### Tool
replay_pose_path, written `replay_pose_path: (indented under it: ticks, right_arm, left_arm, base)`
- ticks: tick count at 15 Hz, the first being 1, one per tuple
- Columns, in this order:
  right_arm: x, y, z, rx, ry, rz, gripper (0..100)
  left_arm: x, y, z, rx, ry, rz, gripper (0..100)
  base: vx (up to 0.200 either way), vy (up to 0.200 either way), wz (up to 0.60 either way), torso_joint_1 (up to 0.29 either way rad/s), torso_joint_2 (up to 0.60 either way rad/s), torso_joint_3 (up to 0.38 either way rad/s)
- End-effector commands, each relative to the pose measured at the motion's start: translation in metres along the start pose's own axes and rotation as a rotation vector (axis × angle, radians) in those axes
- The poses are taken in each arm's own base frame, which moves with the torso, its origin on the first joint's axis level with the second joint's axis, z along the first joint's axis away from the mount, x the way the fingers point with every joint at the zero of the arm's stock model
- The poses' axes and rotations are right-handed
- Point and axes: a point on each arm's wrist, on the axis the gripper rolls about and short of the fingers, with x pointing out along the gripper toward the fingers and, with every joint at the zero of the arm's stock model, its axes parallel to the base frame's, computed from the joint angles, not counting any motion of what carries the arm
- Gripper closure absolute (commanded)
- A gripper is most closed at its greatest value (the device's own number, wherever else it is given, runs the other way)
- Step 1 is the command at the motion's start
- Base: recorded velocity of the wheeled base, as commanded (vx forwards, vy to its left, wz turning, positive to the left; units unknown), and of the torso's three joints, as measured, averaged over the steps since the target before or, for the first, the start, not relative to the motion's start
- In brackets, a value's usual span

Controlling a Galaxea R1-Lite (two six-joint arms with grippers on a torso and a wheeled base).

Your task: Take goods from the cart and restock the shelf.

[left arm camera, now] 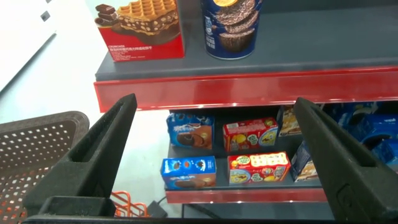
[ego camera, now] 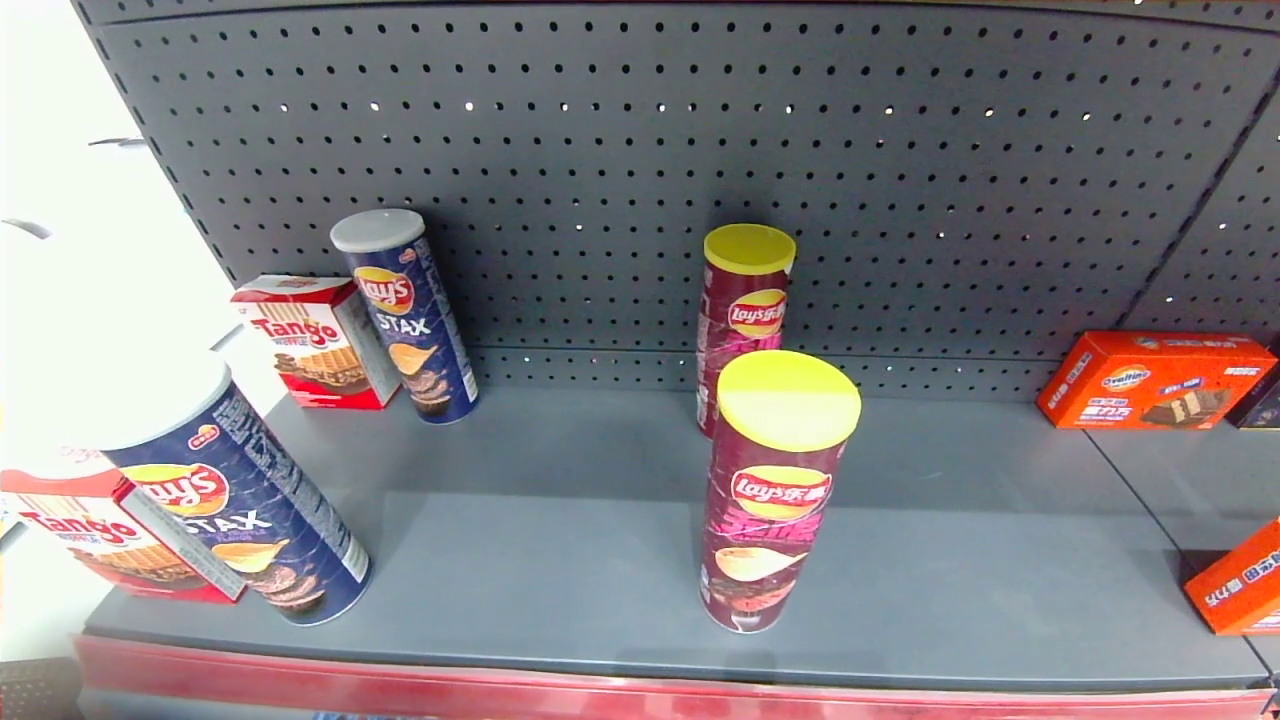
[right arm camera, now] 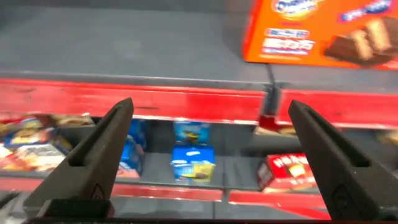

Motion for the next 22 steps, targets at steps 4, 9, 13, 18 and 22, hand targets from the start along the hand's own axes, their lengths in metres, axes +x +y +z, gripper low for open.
replay_pose_path:
  ticks: [4,9,13,18,22]
  right_arm:
    - [-0.0040,0.0003,-0.0013,0.001,-0.055,-0.009,0]
    - [-0.0040,0.0003,-0.0013,0.001,-0.055,-0.003,0]
    - [-0.0040,0.0003,-0.0013,0.001,-0.055,-0.003,0]
    - [-0.0040,0.0003,-0.0013,0.001,-0.055,-0.003,0]
    - [-0.0040,0.0004,-0.0013,0.001,-0.055,-0.001,0]
  left_arm:
    - [0.0001,0.0000,0.0001,-0.020,0.001,0.001,0]
    - [0.0001,0.0001,0.0002,-0.046,0.000,0.005,0]
    - [0.0001,0.0000,0.0002,-0.044,-0.001,0.004,0]
    - [0.0001,0.0001,0.0002,-0.046,0.000,0.005,0]
    - [0.0001,0.0001,0.0002,-0.046,0.000,0.005,0]
  base:
    - [0.000,0.000,0.00,0.000,0.00,0.000]
    - [0.000,0.000,0.00,0.000,0.00,0.000]
    - [0.000,0.000,0.00,0.000,0.00,0.000]
    - [0.000,0.000,0.00,0.000,0.00,0.000]
    - [0.000,0.000,0.00,0.000,0.00,0.000]
